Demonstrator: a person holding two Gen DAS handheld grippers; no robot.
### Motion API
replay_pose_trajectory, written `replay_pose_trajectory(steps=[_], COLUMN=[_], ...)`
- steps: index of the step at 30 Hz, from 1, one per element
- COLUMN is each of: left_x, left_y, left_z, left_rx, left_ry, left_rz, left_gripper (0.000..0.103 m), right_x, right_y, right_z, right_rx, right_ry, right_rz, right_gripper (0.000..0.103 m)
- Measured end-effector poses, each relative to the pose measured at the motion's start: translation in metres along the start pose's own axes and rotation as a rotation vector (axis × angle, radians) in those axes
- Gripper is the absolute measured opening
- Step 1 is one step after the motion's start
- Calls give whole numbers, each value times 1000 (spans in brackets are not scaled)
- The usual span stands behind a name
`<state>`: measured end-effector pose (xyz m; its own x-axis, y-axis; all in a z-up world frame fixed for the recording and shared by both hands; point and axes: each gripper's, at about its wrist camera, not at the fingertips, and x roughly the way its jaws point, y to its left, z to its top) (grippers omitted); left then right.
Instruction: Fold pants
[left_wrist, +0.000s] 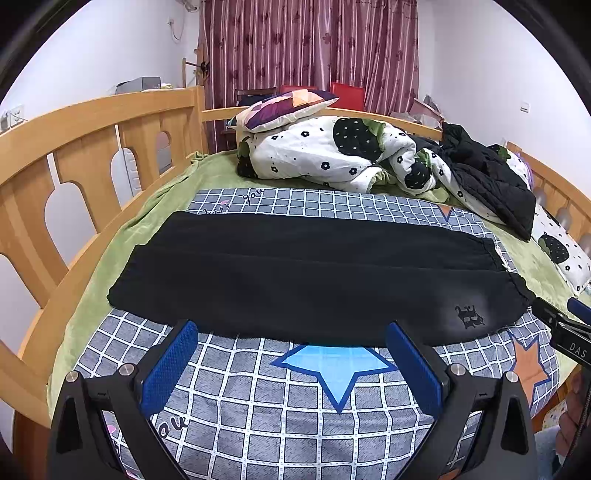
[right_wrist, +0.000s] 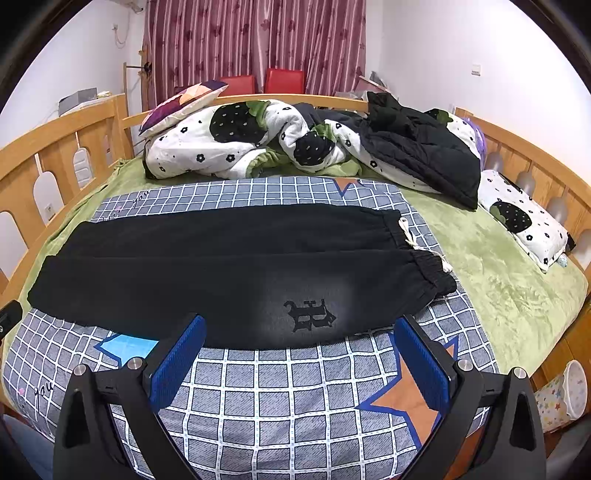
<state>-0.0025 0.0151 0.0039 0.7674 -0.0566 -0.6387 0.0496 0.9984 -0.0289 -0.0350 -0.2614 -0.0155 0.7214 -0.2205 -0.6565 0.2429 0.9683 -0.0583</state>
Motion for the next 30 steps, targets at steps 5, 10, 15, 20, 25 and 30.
replay_pose_trajectory(steps=[5, 10, 15, 20, 25, 30], left_x=[0, 0, 0, 0, 0, 0], left_y=[0, -1, -2, -3, -3, -3], left_z=[0, -1, -1, 0, -1, -1], left_rx=[0, -1, 7, 11, 10, 11], left_ry=[-1, 0, -6, -4, -5, -4], left_rz=[-1, -2, -5, -6, -6, -5], left_gripper=[103, 103, 103, 103, 103, 103], right_x=[-1, -1, 0, -1, -1, -3], right_y=[0, 0, 0, 0, 0, -1], right_z=[0, 0, 0, 0, 0, 1], right_rx=[1, 1, 0, -1, -4, -3], right_ry=[-1, -1, -1, -4, -3, -3], right_rz=[0, 0, 0, -1, -6, -8], right_gripper=[100, 100, 100, 100, 100, 100])
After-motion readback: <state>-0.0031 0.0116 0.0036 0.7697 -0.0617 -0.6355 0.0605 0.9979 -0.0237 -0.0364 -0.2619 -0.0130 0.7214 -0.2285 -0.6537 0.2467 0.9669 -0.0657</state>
